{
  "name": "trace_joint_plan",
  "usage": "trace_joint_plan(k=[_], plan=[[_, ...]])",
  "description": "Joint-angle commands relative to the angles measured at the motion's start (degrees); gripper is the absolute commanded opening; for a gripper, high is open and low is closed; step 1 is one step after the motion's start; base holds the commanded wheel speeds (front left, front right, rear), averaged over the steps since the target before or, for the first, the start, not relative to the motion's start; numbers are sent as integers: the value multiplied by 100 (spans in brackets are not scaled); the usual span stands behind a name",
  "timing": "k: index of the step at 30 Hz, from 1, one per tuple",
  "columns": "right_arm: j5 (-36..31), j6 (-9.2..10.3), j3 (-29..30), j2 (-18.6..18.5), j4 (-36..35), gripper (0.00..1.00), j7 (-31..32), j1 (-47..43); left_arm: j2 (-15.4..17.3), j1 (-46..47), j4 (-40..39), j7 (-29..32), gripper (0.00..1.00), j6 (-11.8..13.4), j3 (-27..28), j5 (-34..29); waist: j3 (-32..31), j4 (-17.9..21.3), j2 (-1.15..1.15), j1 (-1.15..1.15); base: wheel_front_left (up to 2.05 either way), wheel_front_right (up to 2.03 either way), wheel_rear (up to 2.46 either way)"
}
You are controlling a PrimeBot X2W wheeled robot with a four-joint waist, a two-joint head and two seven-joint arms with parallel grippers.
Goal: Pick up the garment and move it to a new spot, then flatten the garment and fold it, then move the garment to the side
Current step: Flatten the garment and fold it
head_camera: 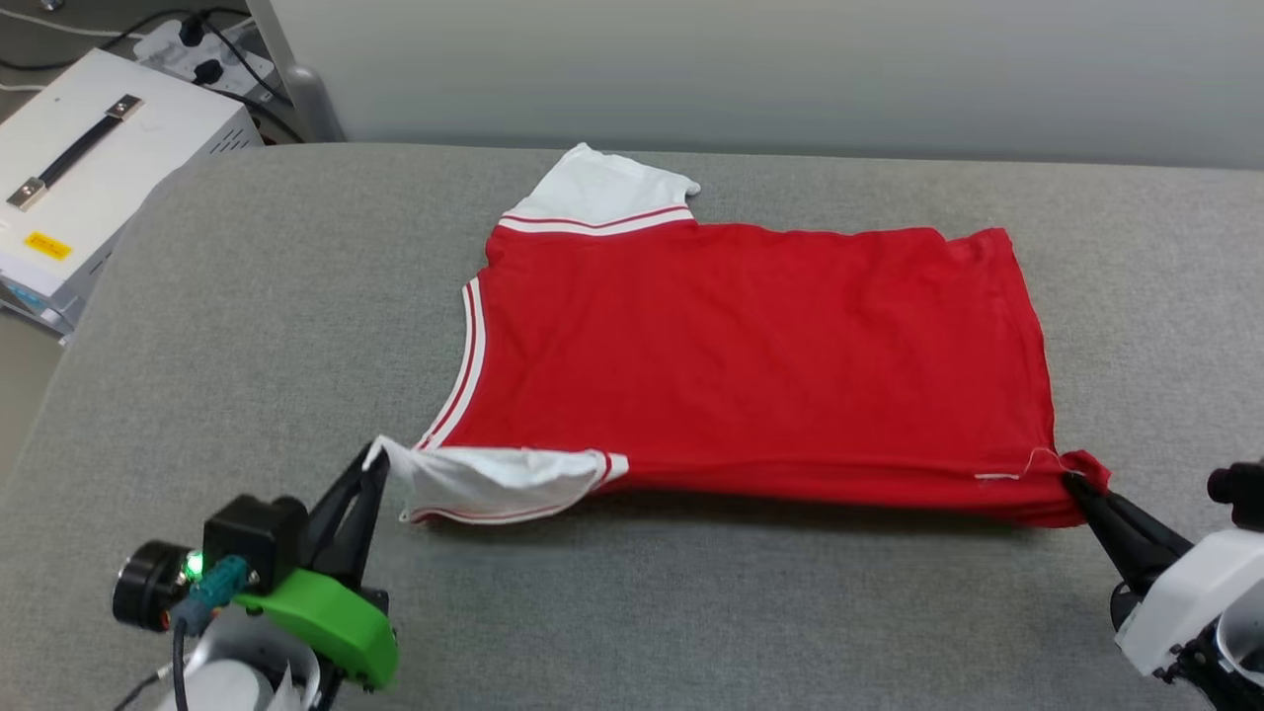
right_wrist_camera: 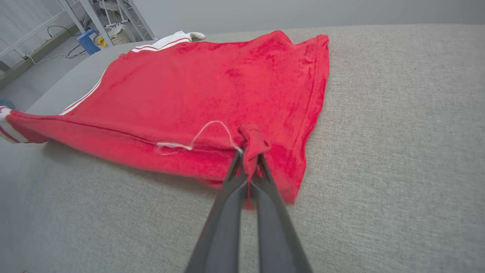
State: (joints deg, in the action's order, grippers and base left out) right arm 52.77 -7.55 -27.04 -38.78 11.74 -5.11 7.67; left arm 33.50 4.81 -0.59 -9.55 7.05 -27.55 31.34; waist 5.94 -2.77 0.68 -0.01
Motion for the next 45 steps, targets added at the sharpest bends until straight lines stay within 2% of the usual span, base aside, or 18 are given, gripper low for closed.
trace_joint_plan(k=[1, 9, 16, 30, 31, 32, 33, 34, 38, 45], plan=[[-79, 6, 56, 58, -20, 0, 106, 159, -13, 263, 110, -38, 0, -68, 47, 15, 234, 44, -68, 1, 0, 0, 0], [-515, 6, 313, 348, 174, 0, 632, 773, -170, 1338, 884, -38, 0, -427, -18, -75, 820, 114, -68, 1, 0, 0, 0], [-880, 6, 421, 582, 560, 0, 1002, 1225, -435, 2179, 1781, -72, 0, -784, -261, -229, 1182, 104, -68, 1, 0, 0, 0], [-1167, 6, 443, 909, 957, 0, 1195, 1454, -908, 2934, 3541, -308, 0, -1106, -564, -353, 1176, 144, -68, 1, 0, 0, 0], [-1167, 6, 456, 910, 973, 0, 1191, 1446, -928, 2958, 3628, -325, 24, -1119, -571, -350, 1150, 144, -68, 1, 0, 0, 0], [-1174, 6, 481, 913, 991, 14, 1171, 1437, -949, 2987, 3733, -350, 88, -1118, -568, -352, 1116, 148, -68, 1, 0, 0, 0], [-1187, 6, 494, 910, 993, 44, 1145, 1434, -961, 3005, 3791, -367, 100, -1116, -565, -355, 1093, 150, -68, 1, 0, 0, 0], [-1190, 6, 536, 917, 1009, 100, 1112, 1422, -994, 3035, 3897, -401, 100, -1116, -554, -352, 1040, 151, -68, 1, 0, 0, 0], [-1183, 6, 579, 895, 926, 100, 1124, 1371, -1103, 3068, 4038, -490, 100, -1139, -451, -277, 857, 144, -68, 1, 0, 0, 0], [-1765, 6, 818, 810, 433, 100, 1292, 1275, -1111, 2696, 3681, -541, 100, -1186, -56, -18, 495, 132, -68, 1, 0, 0, 0]])
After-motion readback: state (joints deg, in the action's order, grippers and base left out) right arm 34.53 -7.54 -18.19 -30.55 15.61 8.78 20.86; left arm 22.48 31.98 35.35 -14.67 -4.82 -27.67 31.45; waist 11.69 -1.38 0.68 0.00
